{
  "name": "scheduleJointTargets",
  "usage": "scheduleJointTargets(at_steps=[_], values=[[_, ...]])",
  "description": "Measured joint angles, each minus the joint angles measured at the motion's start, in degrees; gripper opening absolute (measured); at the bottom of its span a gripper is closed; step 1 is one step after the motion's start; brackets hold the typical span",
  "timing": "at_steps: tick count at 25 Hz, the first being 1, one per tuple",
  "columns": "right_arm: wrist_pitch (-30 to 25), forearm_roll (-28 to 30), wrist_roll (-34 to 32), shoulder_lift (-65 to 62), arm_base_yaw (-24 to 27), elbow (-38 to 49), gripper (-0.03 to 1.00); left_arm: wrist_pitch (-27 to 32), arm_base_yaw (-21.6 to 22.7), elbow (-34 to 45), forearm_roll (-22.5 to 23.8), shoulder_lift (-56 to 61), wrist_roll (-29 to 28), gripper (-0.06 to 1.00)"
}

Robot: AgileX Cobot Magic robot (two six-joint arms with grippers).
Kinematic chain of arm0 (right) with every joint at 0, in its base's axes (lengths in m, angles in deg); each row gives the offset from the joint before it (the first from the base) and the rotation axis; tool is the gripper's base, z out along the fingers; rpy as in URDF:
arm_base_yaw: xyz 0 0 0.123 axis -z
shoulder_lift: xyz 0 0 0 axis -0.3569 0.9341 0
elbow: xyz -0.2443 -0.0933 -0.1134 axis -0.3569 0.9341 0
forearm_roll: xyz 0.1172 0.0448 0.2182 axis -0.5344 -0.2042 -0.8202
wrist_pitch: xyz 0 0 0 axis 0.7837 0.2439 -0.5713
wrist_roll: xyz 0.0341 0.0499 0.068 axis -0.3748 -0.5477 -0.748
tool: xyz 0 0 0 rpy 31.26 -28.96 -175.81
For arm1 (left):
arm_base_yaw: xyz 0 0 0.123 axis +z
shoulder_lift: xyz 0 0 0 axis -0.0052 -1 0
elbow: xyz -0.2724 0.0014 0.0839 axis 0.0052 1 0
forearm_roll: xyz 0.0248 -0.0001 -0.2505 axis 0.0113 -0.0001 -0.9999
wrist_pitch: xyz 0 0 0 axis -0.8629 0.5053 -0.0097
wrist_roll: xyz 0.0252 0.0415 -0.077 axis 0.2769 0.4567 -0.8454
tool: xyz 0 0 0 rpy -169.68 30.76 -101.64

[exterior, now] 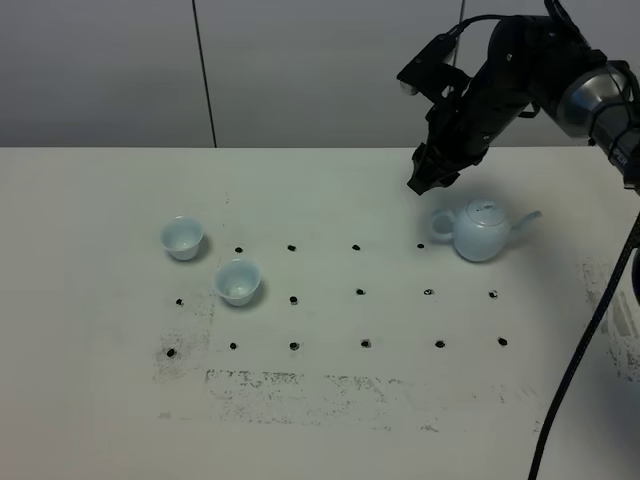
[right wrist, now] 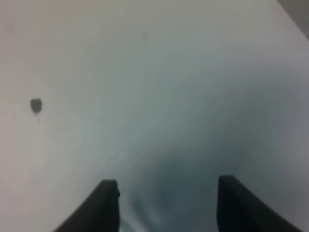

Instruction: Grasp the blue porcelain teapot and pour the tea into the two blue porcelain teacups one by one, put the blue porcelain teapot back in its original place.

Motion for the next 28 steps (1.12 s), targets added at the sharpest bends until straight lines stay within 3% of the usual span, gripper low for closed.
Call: scheduleJointTargets(at_steps=[15, 22, 28], values=[[2.16, 0.05, -3.27, 0.82, -0.68, 0.00, 0.43, 0.00, 0.00, 0.00, 0.05, 0.00, 0.00, 0.52], [1.29, 4.17, -3.75, 1.38, -0.68, 0.00, 0.43, 0.00, 0.00, 0.00, 0.05, 0.00, 0.00, 0.52], [-0.48, 4.37, -4.12, 3.26, -1.45, 0.00, 0.43, 0.00, 0.00, 0.00, 0.05, 0.00, 0.00, 0.52]])
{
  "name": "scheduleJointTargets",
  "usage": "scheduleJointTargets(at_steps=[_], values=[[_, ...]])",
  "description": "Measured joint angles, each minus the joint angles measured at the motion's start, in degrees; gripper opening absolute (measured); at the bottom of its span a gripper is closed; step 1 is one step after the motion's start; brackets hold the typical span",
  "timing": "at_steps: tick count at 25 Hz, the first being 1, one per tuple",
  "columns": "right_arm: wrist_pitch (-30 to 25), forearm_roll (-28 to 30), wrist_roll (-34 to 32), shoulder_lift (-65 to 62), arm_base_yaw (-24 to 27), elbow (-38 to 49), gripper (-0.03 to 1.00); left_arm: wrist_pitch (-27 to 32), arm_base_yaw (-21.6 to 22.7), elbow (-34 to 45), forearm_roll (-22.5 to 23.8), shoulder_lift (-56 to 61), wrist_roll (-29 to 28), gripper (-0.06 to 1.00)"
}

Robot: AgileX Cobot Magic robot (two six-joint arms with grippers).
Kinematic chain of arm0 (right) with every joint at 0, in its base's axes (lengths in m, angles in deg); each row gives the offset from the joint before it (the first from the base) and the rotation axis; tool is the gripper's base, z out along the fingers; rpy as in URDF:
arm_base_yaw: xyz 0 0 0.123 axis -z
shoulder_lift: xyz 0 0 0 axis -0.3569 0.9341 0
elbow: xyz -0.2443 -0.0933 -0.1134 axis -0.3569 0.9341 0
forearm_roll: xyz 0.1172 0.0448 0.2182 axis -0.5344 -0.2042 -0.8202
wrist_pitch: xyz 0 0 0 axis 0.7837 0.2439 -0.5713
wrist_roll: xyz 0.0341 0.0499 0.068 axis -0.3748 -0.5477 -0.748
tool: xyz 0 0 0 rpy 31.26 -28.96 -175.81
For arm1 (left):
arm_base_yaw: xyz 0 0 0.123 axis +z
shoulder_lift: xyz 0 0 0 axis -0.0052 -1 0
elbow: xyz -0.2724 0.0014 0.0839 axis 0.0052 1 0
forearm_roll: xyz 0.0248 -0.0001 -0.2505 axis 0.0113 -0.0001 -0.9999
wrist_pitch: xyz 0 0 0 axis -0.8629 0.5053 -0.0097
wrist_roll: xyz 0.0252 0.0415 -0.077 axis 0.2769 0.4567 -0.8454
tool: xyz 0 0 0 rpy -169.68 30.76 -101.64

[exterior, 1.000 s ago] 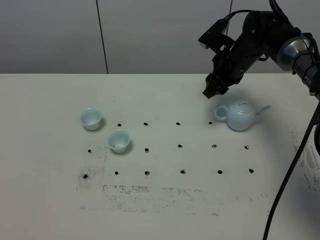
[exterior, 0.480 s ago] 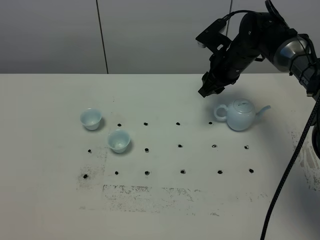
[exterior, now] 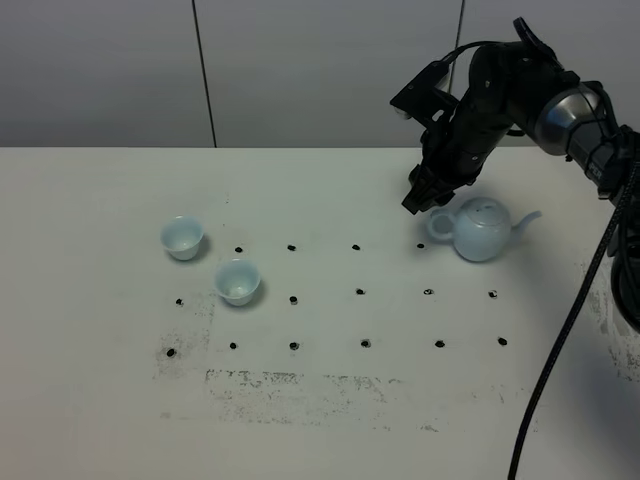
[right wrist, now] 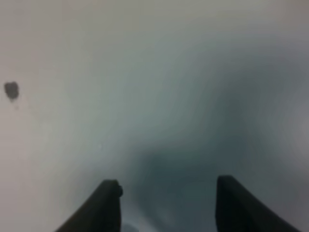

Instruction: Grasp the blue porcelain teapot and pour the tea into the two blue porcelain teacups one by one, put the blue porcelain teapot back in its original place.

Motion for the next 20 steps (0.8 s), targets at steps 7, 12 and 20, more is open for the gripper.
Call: scheduleJointTargets(at_steps=[7, 12, 20], values=[[-4.92, -0.36, 1.70, 0.05, -0.55, 0.00, 0.43, 0.00, 0.00, 0.00, 0.00, 0.00, 0.00, 0.52], [-6.41, -0.43, 2.35, 0.05, -0.55, 0.00, 0.43, 0.00, 0.00, 0.00, 0.00, 0.00, -0.04, 0.52], [-6.48, -2.84, 3.92, 0.05, -0.95, 0.00, 0.43, 0.00, 0.00, 0.00, 0.04, 0.00, -0.04, 0.52]])
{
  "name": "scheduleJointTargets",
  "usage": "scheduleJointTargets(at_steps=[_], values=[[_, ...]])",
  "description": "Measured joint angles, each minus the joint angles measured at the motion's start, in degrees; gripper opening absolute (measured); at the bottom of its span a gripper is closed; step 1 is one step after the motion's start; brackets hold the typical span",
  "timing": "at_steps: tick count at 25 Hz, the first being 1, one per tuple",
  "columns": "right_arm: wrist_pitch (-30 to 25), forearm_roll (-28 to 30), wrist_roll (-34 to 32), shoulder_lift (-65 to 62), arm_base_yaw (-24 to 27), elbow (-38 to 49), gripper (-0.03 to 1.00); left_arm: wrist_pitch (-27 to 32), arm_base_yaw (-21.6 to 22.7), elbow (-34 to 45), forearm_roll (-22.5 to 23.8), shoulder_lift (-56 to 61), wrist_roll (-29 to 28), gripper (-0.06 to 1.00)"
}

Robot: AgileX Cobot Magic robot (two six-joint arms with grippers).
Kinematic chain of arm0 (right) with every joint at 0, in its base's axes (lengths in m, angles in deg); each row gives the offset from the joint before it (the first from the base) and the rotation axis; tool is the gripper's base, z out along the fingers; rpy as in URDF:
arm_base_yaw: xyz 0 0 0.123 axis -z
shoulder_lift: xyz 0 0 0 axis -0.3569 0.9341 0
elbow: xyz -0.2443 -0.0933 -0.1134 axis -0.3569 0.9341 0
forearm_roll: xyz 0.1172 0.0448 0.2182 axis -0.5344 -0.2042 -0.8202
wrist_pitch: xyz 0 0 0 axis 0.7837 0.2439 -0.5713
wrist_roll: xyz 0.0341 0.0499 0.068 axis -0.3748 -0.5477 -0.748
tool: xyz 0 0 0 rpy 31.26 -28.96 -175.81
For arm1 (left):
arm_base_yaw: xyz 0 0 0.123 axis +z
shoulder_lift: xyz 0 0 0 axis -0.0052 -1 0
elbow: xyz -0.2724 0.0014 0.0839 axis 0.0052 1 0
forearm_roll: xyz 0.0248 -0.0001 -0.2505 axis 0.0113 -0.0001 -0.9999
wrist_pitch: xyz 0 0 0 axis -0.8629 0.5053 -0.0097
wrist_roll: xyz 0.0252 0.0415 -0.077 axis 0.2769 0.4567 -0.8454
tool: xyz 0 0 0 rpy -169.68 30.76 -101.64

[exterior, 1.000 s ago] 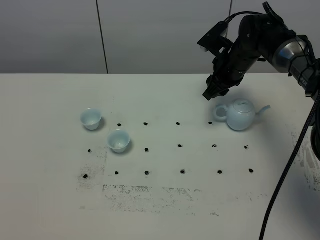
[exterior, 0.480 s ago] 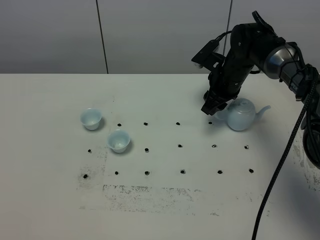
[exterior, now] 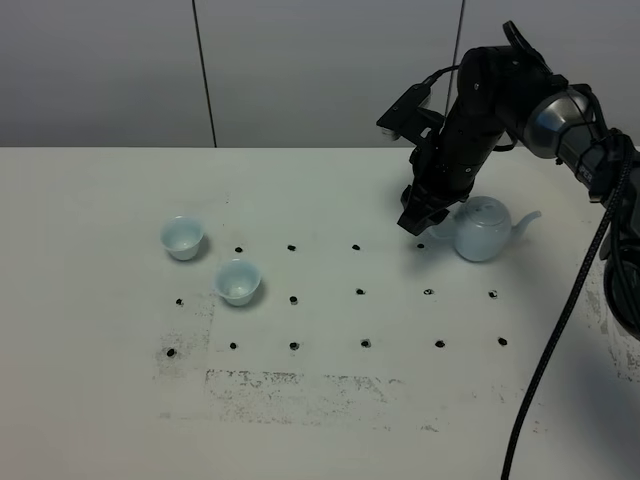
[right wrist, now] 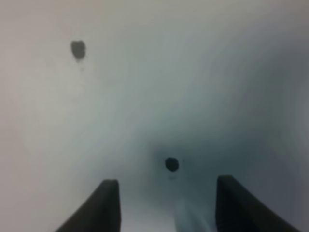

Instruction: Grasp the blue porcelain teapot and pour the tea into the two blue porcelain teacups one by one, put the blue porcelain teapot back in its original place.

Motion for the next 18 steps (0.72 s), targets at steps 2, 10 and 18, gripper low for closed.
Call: scheduleJointTargets(at_steps=[2, 10, 18], values=[[0.00, -0.24, 0.05, 0.00, 0.00, 0.00, 0.43, 0.00, 0.00, 0.00, 0.00, 0.00, 0.00, 0.52], [0.60, -0.19, 0.13, 0.00, 0.00, 0.00, 0.43, 0.00, 0.00, 0.00, 0.00, 0.00, 0.00, 0.52], [13.00, -0.16, -1.84, -3.51, -1.44, 2.95, 0.43, 0.00, 0.00, 0.00, 0.00, 0.00, 0.00, 0.52]])
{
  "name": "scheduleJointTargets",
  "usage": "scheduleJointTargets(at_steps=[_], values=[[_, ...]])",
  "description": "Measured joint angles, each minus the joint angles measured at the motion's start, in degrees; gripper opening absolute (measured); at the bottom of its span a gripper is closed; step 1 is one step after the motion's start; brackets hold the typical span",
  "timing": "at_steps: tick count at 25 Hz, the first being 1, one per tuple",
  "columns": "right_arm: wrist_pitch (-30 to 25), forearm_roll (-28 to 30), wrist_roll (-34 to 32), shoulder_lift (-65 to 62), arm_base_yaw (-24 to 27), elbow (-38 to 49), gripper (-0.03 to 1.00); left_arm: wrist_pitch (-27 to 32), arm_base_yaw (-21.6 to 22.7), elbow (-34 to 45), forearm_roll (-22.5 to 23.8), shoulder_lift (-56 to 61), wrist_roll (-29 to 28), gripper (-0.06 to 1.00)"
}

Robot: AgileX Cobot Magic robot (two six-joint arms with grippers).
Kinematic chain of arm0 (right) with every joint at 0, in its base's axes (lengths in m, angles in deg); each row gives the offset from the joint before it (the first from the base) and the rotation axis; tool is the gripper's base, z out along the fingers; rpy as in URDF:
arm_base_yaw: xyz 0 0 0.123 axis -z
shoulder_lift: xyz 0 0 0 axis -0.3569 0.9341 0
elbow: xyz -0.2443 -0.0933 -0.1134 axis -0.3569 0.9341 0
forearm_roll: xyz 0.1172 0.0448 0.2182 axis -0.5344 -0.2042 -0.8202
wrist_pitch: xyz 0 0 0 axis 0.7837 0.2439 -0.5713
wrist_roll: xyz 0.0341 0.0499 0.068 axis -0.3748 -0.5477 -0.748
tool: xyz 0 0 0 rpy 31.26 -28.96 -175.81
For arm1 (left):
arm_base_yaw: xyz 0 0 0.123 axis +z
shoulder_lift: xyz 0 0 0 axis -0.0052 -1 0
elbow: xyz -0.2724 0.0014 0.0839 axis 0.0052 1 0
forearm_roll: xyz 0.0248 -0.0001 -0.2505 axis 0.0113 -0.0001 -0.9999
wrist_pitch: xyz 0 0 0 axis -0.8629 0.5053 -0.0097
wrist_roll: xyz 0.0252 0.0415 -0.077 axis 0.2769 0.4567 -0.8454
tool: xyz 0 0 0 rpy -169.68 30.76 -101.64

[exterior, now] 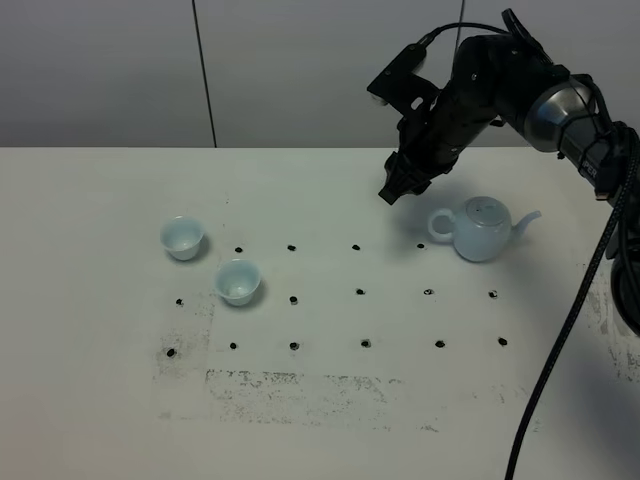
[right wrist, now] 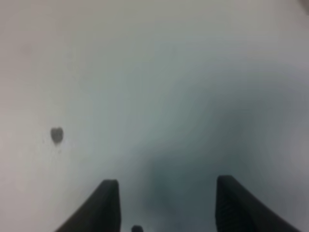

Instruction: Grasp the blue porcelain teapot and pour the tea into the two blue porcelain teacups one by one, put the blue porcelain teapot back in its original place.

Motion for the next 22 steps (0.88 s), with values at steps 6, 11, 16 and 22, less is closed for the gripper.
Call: scheduleJointTargets(at_steps=[6, 11, 16, 22], values=[[16.99, -0.09, -1.22, -7.89, -0.91, 17.29, 0.43, 0.00, 0.00, 0.00, 0.00, 0.00, 0.00, 0.52], [27.84, 0.11, -3.16, -12.14, -0.75, 28.31, 0.43, 0.00, 0.00, 0.00, 0.00, 0.00, 0.00, 0.52], [28.91, 0.11, -3.82, -12.16, -0.64, 32.27, 0.42, 0.00, 0.00, 0.00, 0.00, 0.00, 0.00, 0.52], [28.67, 1.00, -3.82, -11.71, -0.57, 32.52, 0.42, 0.00, 0.00, 0.00, 0.00, 0.00, 0.00, 0.52]])
